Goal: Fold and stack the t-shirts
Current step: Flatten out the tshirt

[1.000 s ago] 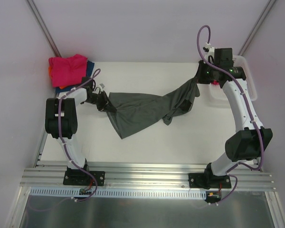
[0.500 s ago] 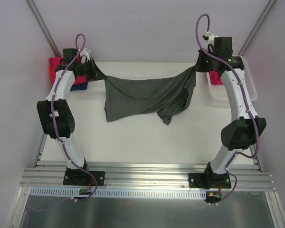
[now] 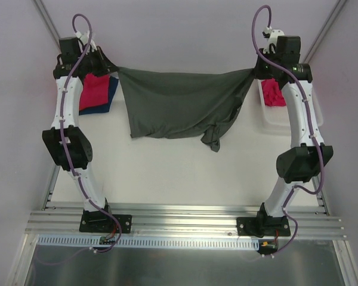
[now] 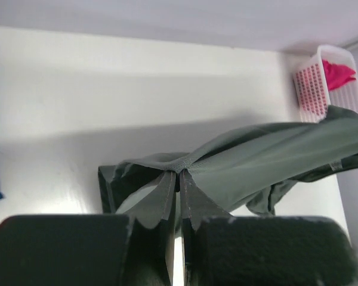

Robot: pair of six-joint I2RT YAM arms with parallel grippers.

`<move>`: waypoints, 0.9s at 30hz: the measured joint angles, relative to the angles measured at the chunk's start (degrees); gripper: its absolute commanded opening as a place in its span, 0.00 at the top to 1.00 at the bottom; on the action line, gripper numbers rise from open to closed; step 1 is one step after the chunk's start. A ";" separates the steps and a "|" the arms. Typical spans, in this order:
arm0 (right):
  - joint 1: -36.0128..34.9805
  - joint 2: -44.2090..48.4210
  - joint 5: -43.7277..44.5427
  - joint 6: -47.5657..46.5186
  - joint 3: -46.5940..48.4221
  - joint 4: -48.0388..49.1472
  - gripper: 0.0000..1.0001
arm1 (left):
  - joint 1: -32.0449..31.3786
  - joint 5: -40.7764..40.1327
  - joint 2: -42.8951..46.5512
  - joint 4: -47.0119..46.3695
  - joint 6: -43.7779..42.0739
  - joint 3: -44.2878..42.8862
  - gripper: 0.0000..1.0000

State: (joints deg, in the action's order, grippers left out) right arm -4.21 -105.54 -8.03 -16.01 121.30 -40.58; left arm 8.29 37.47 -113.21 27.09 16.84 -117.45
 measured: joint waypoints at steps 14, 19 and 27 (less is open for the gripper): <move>0.26 4.11 1.25 -2.51 2.99 0.52 0.99 | 1.77 -4.96 1.64 -2.84 -3.72 -14.03 1.00; 0.26 9.94 1.16 -2.49 3.32 0.70 0.99 | 1.81 -5.03 3.82 -2.86 -3.91 -14.21 1.00; 0.22 20.98 0.76 -2.93 1.46 0.74 0.99 | 1.88 -7.48 10.03 -2.86 -5.86 -15.32 1.00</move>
State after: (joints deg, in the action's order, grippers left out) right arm -3.99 -84.55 -7.27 -18.94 122.76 -39.83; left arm 10.17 30.00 -103.18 24.23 10.98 -132.77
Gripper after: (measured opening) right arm 0.012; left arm 0.010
